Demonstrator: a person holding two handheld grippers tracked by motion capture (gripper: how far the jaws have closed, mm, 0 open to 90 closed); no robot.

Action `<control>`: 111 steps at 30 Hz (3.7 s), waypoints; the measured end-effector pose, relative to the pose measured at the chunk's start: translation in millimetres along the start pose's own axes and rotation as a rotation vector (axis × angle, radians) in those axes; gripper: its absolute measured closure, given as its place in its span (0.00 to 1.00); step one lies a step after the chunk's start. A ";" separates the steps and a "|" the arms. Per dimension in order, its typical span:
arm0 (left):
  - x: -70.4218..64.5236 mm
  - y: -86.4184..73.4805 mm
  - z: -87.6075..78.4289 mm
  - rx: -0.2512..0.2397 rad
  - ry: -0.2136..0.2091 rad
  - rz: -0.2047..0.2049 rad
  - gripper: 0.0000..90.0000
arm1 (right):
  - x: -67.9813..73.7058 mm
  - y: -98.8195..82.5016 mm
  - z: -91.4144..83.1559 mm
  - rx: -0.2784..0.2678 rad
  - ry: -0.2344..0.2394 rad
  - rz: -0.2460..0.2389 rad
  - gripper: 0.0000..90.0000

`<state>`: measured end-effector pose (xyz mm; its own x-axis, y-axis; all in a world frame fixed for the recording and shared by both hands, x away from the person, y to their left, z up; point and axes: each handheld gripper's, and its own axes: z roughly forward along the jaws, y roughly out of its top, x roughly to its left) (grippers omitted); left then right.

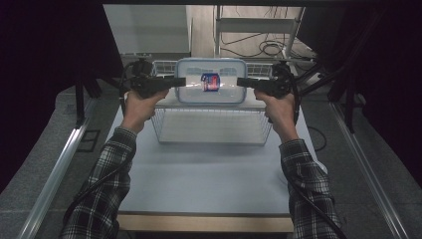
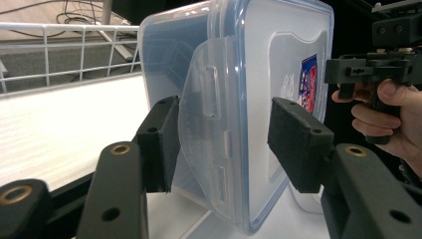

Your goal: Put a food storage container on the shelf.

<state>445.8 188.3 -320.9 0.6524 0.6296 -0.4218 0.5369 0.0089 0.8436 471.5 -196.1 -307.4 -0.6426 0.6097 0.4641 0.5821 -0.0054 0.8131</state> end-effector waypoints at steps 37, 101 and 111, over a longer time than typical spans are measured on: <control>12.7 3.5 19.8 0.027 0.063 -0.038 0.36 | 10.1 3.0 16.1 0.032 -0.182 -0.039 0.48; -40.3 -99.4 -24.6 0.092 0.173 0.281 0.00 | 38.9 -78.6 -28.8 0.048 -0.108 -0.320 0.05; -51.1 -135.6 -29.9 0.106 0.169 0.317 0.01 | 39.0 -111.0 -34.8 0.058 -0.100 -0.360 0.05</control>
<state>323.7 178.2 -403.9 0.7022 0.7077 -0.0774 0.3807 -0.2814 0.8808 364.6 -199.3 -367.4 -0.7612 0.6385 0.1132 0.3565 0.2662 0.8956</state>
